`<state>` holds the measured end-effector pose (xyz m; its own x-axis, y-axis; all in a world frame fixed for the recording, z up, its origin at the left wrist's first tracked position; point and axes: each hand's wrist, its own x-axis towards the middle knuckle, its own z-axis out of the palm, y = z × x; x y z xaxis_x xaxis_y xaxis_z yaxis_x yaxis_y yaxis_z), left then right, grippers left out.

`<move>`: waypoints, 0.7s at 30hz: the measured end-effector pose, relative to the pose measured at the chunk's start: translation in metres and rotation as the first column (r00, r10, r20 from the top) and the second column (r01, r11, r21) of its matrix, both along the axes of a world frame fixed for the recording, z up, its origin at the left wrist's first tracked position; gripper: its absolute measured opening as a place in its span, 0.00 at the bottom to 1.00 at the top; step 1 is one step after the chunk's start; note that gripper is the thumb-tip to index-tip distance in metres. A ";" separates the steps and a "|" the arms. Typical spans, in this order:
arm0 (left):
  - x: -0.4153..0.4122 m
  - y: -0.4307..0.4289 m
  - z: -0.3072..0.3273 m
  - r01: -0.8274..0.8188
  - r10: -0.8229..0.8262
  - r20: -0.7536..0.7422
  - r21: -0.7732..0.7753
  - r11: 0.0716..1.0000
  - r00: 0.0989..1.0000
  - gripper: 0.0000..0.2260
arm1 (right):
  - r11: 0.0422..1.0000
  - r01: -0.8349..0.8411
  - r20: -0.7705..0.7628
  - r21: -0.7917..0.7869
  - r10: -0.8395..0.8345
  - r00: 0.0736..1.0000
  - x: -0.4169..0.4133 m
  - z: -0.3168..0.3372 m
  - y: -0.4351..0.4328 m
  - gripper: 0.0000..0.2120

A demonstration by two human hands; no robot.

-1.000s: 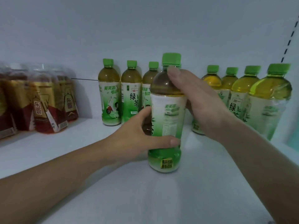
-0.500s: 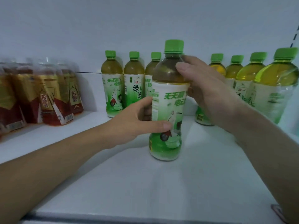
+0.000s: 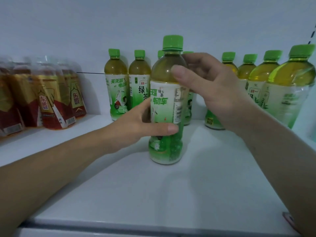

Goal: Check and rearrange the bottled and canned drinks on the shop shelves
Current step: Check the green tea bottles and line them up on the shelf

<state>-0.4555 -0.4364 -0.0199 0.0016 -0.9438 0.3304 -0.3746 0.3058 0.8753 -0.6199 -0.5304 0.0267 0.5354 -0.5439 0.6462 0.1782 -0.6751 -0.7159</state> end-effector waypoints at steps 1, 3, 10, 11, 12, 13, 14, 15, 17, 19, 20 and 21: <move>-0.001 -0.001 -0.001 -0.033 0.033 0.019 -0.009 0.999 0.999 0.33 | 0.999 0.030 0.028 -0.017 -0.029 0.999 0.001 0.000 0.000 0.27; -0.001 -0.004 -0.003 -0.129 0.130 0.025 -0.042 0.991 0.991 0.38 | 0.996 0.066 0.039 -0.055 -0.064 0.997 0.002 -0.001 0.000 0.29; 0.001 -0.005 -0.004 -0.036 0.031 -0.101 -0.049 0.998 0.994 0.30 | 0.999 0.025 -0.043 -0.045 -0.027 0.999 0.001 -0.002 0.001 0.29; -0.001 -0.006 -0.005 -0.052 0.048 -0.076 -0.048 0.997 0.996 0.33 | 0.993 0.087 -0.029 -0.082 -0.090 0.996 0.001 -0.002 0.001 0.30; -0.004 -0.007 -0.005 -0.078 0.077 -0.040 -0.045 0.996 0.996 0.36 | 0.984 0.137 -0.023 -0.112 -0.140 0.990 0.001 -0.001 0.001 0.31; -0.006 -0.008 -0.005 -0.110 0.109 -0.014 -0.043 0.993 0.994 0.38 | 0.980 0.156 -0.025 -0.122 -0.160 0.987 0.000 -0.001 0.002 0.31; -0.008 -0.009 -0.006 -0.131 0.130 -0.018 -0.045 0.990 0.991 0.40 | 0.985 0.133 -0.041 -0.105 -0.138 0.990 -0.002 0.000 0.003 0.30; -0.007 -0.010 -0.006 -0.129 0.127 -0.044 -0.052 0.990 0.991 0.39 | 0.995 0.082 -0.062 -0.058 -0.085 0.994 -0.003 0.001 0.004 0.28; -0.007 -0.010 -0.006 -0.083 0.077 -0.113 -0.049 0.995 0.991 0.33 | 0.999 -0.016 -0.088 0.033 0.019 0.996 -0.006 0.001 0.005 0.21; -0.005 -0.009 -0.007 -0.050 0.045 -0.113 -0.044 0.998 0.993 0.31 | 1.000 -0.007 -0.072 0.015 0.008 0.997 -0.006 0.001 0.002 0.21; -0.006 -0.009 -0.007 -0.053 0.050 -0.085 -0.039 0.998 0.995 0.32 | 1.000 0.027 -0.054 -0.011 -0.028 0.998 -0.005 0.001 0.001 0.24; -0.008 -0.009 -0.008 -0.066 0.065 -0.045 -0.030 0.997 0.997 0.34 | 0.997 0.070 -0.035 -0.036 -0.071 0.997 -0.004 0.001 0.001 0.27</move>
